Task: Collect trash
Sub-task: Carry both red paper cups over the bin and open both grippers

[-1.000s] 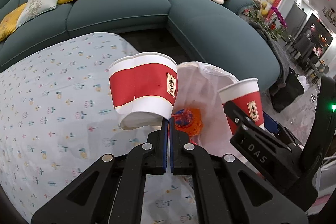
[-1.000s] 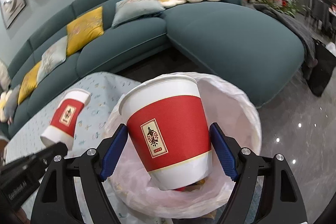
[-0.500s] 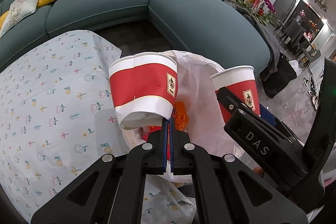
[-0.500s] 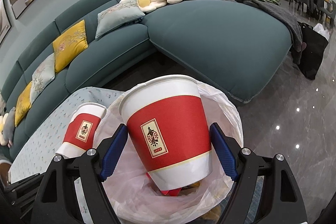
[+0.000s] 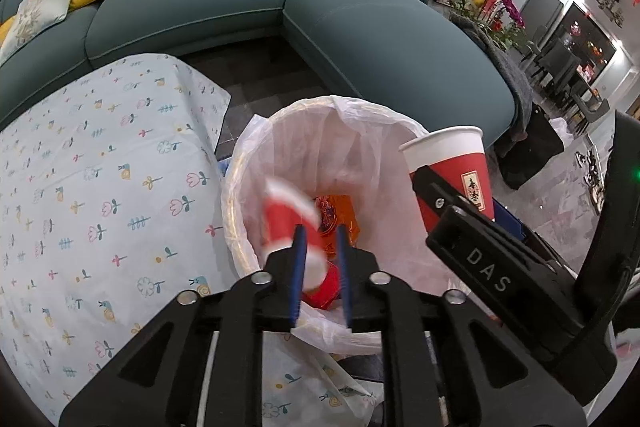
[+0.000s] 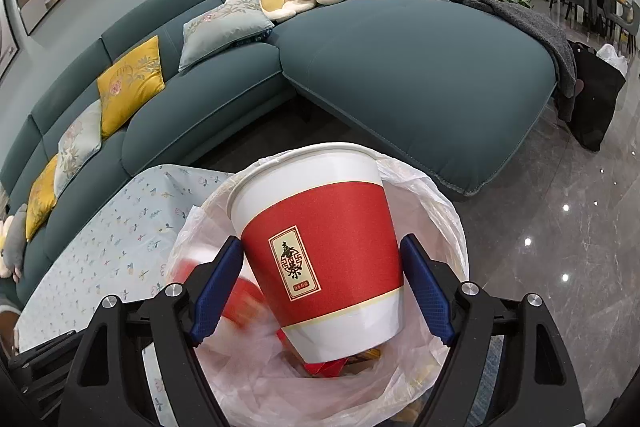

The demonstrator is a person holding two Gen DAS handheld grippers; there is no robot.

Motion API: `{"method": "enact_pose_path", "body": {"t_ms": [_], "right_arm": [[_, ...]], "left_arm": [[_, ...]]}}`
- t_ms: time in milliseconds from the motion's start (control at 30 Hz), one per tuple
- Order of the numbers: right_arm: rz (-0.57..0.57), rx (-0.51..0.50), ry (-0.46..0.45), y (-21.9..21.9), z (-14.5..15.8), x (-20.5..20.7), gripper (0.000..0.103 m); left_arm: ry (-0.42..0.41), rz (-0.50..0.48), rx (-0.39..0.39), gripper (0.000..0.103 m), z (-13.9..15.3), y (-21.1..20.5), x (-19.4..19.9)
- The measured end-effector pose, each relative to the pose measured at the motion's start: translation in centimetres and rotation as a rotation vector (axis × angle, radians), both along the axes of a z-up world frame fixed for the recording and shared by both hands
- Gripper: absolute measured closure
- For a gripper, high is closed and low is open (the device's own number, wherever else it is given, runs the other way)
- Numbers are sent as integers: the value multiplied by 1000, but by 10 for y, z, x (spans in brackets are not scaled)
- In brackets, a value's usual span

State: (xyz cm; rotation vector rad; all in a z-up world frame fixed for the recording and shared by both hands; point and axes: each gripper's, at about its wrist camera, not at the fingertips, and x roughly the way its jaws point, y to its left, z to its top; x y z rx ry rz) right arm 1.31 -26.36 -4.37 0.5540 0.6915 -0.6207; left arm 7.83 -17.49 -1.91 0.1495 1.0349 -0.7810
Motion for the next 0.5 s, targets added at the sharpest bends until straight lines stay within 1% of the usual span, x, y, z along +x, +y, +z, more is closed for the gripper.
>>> {"method": "enact_pose_path", "body": {"t_ms": [133, 300, 367, 500], "right_arm": [[7, -11, 8, 2, 0, 3, 25], [22, -28, 19, 5, 0, 7, 25], [25, -31, 20, 7, 1, 9, 25], [28, -40, 25, 8, 0, 11, 25]], "left_arm": [[-10, 26, -2, 73, 2, 5, -1], [-29, 55, -8, 66, 7, 14, 0], [-40, 73, -9, 59, 9, 18, -1], [-53, 95, -7, 57, 9, 25, 0]]}}
